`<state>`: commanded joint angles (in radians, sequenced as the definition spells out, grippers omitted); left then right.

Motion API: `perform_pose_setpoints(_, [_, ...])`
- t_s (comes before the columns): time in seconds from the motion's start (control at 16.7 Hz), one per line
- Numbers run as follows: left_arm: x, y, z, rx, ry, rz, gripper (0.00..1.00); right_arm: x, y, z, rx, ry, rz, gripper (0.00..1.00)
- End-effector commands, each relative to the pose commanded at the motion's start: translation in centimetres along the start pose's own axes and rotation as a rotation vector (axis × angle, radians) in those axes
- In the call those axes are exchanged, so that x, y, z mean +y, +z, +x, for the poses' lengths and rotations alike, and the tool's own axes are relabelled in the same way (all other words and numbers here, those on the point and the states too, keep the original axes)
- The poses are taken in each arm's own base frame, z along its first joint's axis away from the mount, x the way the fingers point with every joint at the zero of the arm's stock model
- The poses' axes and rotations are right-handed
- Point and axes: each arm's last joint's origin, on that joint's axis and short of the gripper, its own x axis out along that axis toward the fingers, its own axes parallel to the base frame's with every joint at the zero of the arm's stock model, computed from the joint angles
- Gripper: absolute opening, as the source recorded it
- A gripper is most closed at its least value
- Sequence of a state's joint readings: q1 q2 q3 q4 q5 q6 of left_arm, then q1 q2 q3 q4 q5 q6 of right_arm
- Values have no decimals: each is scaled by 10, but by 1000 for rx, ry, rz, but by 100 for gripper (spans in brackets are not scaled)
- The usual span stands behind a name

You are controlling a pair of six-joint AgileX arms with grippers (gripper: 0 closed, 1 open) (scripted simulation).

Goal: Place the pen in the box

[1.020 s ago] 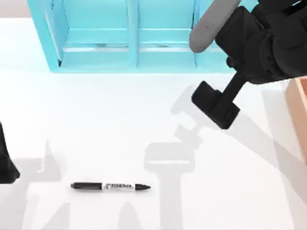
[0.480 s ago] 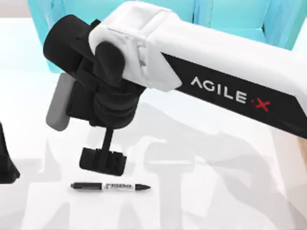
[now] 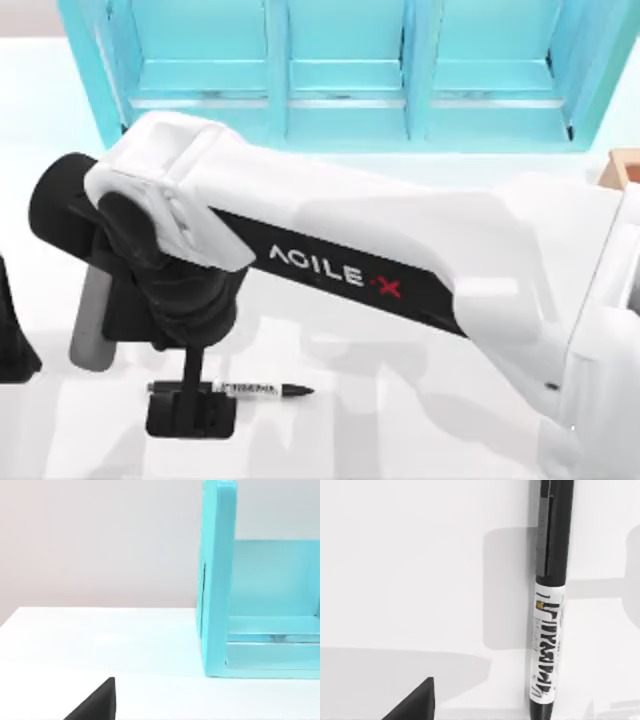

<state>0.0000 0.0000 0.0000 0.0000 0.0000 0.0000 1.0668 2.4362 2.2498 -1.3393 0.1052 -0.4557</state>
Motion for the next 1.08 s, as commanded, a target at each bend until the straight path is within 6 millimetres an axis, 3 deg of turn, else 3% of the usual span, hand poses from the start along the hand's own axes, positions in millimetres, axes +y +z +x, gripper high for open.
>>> perform_pose_setpoints(0.3, [0, 0, 0, 0, 0, 0, 100, -1, 0, 6, 3, 2, 2, 100])
perform_pose_setpoints(0.78, [0, 0, 0, 0, 0, 0, 100, -1, 1, 95, -3, -2, 1, 100])
perform_pose_setpoints(1.08, [0, 0, 0, 0, 0, 0, 100, 0, 0, 100, 0, 0, 0, 100])
